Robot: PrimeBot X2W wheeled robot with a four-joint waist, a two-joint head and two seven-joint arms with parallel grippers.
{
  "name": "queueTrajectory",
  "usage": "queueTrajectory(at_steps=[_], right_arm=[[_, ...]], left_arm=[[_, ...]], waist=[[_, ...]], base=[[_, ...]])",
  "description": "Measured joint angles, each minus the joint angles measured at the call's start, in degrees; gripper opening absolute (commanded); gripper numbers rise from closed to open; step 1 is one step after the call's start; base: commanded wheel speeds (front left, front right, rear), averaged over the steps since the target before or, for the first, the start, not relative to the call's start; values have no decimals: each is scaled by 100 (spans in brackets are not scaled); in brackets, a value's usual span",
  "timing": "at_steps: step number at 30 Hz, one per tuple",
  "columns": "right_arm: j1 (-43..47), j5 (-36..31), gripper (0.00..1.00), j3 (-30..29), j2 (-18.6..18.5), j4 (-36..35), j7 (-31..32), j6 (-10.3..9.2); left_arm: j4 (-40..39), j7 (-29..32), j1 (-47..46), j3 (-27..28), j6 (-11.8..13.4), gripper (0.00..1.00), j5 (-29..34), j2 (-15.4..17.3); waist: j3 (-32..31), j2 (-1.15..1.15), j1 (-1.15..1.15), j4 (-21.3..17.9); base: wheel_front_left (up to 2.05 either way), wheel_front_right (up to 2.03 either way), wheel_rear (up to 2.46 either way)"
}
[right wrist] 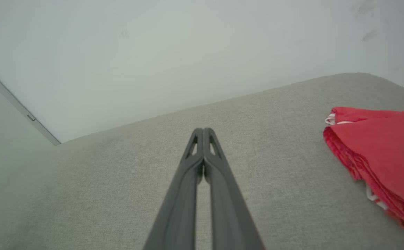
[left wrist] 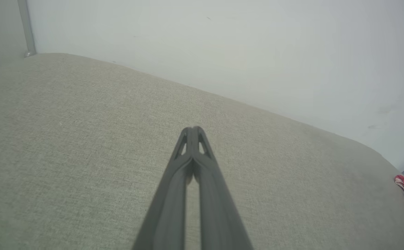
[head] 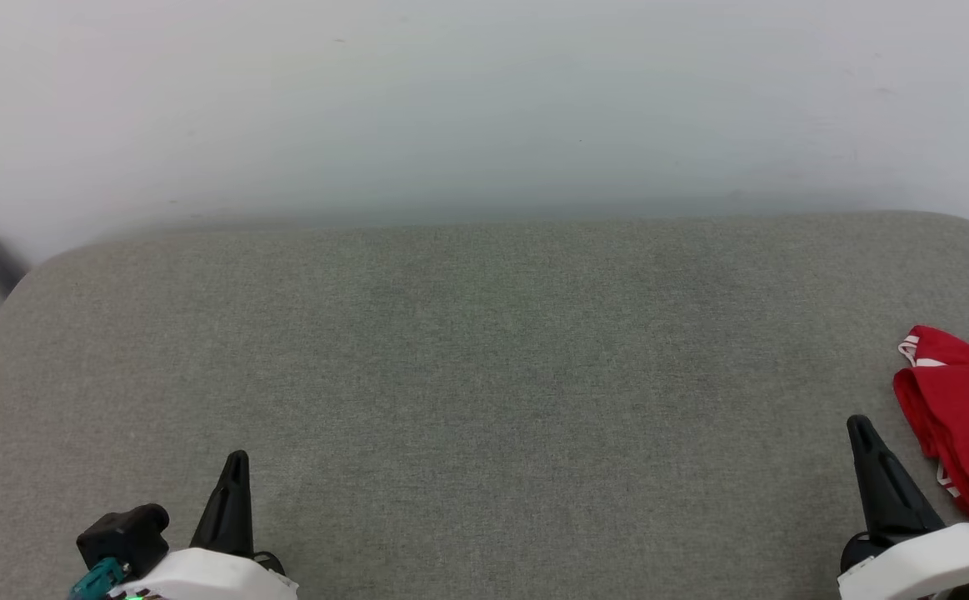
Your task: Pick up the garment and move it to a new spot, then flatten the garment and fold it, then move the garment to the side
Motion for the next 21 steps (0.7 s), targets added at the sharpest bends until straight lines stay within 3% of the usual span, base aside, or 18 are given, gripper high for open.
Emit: queueTrajectory(at_steps=[21], right_arm=[[-350, 1929, 0, -100, 115, 466, 156, -1]], left_arm=[[116, 490, -218, 341, -216, 0, -1756, -212]], waist=[[38, 0, 0, 14]], base=[[0, 0, 0]])
